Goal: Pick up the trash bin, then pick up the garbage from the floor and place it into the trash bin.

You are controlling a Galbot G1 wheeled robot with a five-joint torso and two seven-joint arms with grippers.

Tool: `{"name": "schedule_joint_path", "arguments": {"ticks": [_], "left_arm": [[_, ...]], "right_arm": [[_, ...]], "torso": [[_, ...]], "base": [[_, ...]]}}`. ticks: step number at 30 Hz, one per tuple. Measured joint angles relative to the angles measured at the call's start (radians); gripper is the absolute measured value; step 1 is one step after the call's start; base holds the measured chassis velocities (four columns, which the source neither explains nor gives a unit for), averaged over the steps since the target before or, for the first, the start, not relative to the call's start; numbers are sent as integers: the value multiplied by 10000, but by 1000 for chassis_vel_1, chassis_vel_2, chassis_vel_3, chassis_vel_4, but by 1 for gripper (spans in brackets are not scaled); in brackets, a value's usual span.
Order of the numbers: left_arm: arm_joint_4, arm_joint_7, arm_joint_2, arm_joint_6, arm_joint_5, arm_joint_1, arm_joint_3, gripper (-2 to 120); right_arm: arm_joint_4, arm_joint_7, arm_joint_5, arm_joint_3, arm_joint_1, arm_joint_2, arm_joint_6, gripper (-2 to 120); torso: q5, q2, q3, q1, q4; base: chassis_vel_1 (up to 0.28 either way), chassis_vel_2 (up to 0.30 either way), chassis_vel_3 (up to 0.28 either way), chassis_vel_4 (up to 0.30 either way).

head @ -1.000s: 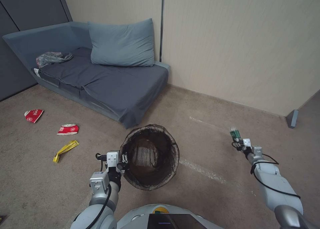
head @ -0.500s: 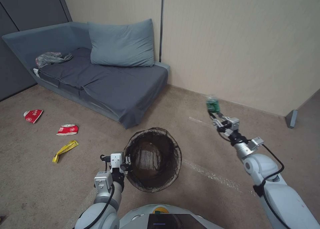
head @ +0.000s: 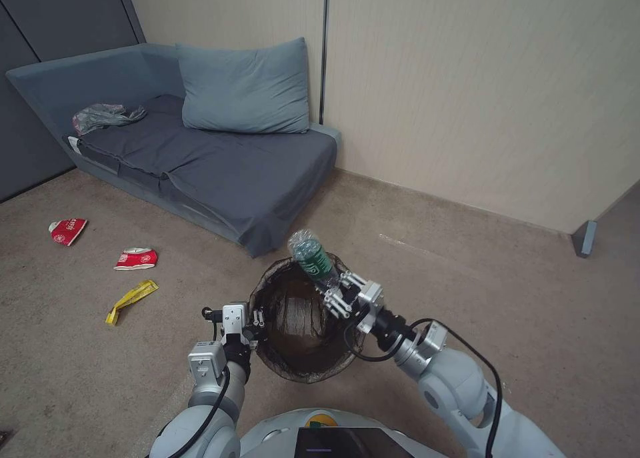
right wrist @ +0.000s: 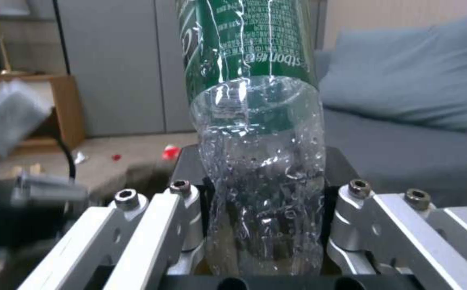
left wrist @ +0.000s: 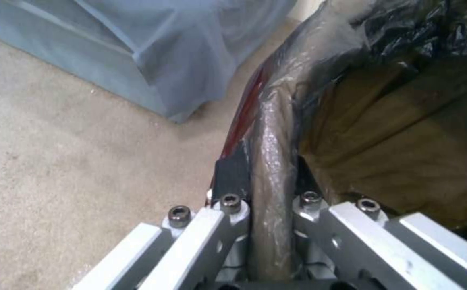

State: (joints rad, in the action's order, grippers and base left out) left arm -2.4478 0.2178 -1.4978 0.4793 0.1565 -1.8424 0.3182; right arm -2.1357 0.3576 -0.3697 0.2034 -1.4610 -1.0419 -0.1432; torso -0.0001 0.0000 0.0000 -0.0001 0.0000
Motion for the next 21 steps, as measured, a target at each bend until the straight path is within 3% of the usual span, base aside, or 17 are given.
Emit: {"name": "schedule_joint_path", "arguments": {"ticks": [16,19,21], "left_arm": [[-60,15,-109,31,-61,0,-111,3],[-89,18,-87,33,-55,-16,-89,3],[-90,19,-84,33,-53,-16,-83,3]], "right_arm": [[1870,161,888,-490,106,-351,-360,31],[2010,199,1160,-530,65,-464,-480,47],[2010,200,1192,-533,52,-488,-489,51]], "torso": [[1,-1,0,0,0],[1,0,0,0,0],[1,-1,0,0,0]], "base": [[0,0,0,0],[0,0,0,0],[0,0,0,0]]}}
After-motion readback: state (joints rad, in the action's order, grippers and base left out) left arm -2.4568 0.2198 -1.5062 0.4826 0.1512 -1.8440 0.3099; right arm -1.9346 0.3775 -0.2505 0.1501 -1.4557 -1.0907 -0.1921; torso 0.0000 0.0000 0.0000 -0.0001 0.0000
